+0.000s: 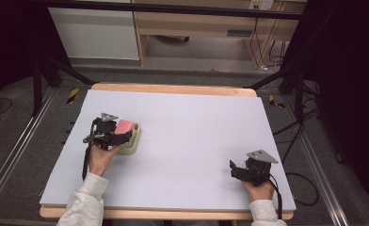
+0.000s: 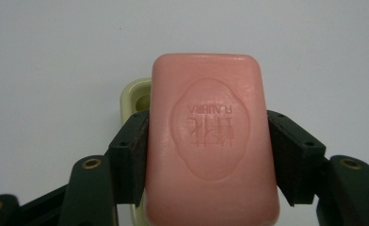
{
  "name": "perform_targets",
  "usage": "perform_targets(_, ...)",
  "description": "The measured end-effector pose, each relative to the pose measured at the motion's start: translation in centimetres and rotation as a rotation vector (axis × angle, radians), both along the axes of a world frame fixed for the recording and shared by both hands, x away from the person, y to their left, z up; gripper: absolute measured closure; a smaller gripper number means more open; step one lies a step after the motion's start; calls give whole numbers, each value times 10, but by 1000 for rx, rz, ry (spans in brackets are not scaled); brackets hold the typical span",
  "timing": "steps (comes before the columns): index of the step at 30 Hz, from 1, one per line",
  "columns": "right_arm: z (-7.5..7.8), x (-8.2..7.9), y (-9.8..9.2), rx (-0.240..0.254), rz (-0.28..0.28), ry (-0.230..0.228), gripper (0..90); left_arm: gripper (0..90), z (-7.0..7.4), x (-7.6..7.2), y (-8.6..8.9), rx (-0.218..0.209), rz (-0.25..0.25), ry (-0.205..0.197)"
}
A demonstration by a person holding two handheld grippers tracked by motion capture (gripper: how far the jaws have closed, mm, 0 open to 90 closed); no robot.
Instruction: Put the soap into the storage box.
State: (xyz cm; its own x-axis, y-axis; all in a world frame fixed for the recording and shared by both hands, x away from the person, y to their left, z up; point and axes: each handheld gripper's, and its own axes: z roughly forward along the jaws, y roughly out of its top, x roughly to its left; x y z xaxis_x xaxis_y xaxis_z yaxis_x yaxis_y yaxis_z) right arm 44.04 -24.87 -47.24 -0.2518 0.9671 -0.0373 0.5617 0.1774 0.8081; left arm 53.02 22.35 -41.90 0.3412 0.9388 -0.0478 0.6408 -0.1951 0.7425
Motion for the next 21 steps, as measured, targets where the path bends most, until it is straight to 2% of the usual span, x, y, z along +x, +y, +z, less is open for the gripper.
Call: perform_targets(21, 0, 0, 1, -2, 0, 3, 95, 371, -21, 10, -2, 25, 30, 29)
